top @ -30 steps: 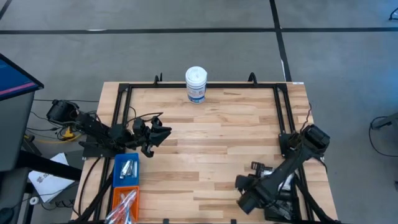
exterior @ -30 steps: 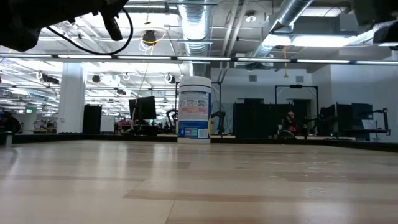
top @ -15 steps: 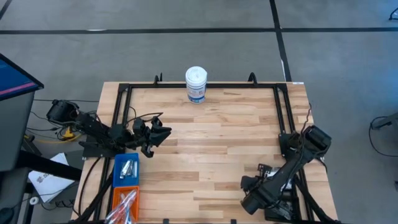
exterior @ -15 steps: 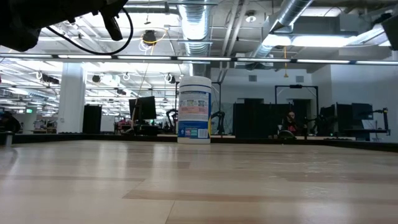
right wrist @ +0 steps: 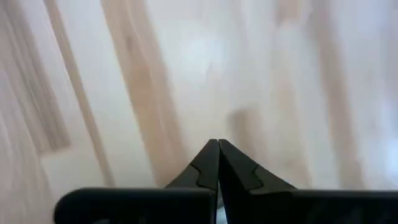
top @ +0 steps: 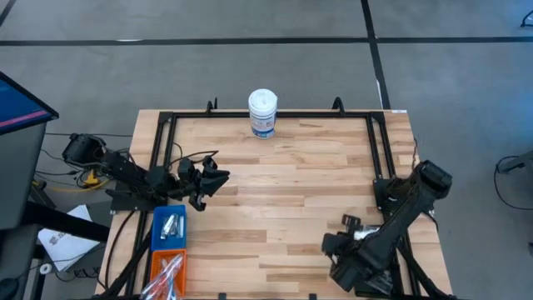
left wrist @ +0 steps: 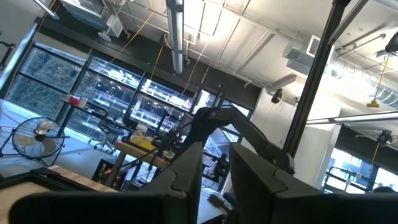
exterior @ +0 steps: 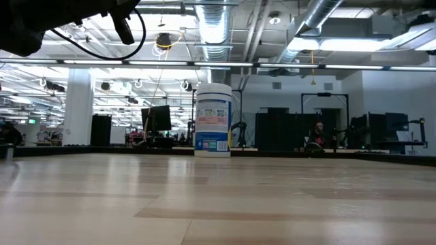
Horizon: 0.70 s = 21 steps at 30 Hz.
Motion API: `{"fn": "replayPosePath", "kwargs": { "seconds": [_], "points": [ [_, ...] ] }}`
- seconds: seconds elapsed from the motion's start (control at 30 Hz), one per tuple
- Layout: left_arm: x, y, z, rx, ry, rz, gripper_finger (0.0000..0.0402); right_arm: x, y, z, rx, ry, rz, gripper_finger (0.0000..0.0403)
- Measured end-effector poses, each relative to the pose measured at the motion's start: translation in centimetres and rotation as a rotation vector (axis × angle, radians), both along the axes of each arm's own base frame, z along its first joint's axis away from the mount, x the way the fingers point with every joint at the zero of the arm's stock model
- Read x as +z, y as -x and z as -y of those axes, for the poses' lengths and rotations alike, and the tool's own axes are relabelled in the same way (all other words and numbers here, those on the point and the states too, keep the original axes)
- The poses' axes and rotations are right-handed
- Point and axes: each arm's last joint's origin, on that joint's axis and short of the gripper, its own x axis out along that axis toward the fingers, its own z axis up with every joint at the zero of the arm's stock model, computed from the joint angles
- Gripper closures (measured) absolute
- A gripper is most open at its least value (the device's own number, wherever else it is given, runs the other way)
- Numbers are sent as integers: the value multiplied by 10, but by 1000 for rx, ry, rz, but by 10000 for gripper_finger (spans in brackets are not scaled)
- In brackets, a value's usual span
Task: Pick & Place Travel size toiletries
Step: Return to Home Position
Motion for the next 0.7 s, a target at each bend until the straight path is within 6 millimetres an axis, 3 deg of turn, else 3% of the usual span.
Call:
{"fn": "replayPosePath", "kwargs": {
  "seconds": [0.27,0.5,0.7],
  "points": [
    [0,0,0,0,0,0,325,37,5,27,67,153,304,403],
    [0,0,0,0,0,-1,325,27,-14,51,204,115,400,403],
    [0,0,1,-36,0,2,325,15,-15,82,224,133,432,403]
  ]
}}
